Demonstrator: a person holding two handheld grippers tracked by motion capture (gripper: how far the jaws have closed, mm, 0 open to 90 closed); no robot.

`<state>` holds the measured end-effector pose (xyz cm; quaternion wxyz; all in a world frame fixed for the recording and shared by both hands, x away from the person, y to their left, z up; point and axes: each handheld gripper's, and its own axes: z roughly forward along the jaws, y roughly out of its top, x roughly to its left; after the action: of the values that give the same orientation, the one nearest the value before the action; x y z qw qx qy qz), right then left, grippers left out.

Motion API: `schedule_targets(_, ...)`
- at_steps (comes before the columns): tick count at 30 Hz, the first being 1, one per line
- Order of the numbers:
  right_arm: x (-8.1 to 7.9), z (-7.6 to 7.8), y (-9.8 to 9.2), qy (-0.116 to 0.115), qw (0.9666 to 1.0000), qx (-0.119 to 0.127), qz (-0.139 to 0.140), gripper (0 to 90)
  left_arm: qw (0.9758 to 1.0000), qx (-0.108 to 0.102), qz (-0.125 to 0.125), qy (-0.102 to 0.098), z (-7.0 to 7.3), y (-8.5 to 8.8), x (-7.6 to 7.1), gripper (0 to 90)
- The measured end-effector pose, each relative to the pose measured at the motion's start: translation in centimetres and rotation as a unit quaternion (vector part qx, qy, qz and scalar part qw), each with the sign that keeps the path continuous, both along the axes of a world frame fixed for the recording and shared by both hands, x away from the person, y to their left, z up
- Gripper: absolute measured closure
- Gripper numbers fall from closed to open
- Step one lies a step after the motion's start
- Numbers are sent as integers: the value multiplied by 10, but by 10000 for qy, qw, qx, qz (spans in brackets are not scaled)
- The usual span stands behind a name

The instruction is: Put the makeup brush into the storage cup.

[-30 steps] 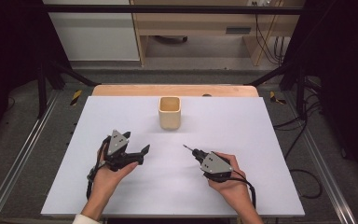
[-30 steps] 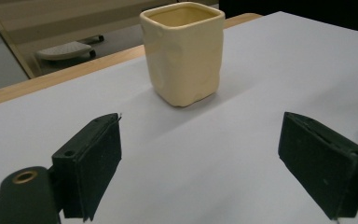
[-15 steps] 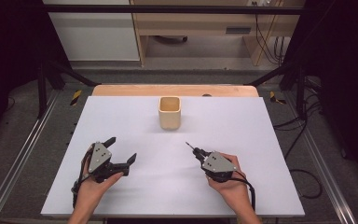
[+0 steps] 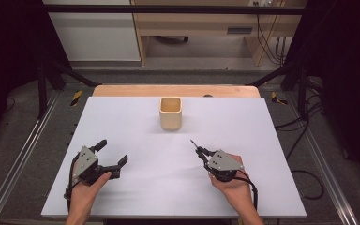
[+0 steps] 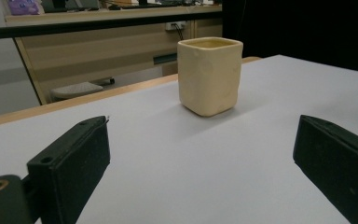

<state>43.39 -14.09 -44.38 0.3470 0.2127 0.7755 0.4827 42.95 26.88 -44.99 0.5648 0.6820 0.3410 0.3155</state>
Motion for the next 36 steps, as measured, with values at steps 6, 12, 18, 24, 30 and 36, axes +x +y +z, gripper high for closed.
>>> schedule_targets(6,3,4,-1,137,9994,311,-28,833,10000,-37,-8,-1,-3,-1,-1,30)
schedule_targets(12,9,4,-1,297,9991,310,-40,834,9998,110,-141,-38,-4,-9,1,30)
schedule_targets(18,19,13,-1,407,9975,555,-143,834,9998,75,-171,-14,-6,-9,2,30)
schedule_targets(24,30,22,2,481,9967,632,-192,834,9999,-29,-131,-42,-5,-5,2,30)
schedule_targets(30,36,29,5,549,9953,772,-186,834,9997,-40,-218,-77,-5,-6,1,32)
schedule_targets(36,39,33,6,597,9947,817,-184,834,9995,-23,-287,-134,-5,-6,2,29)
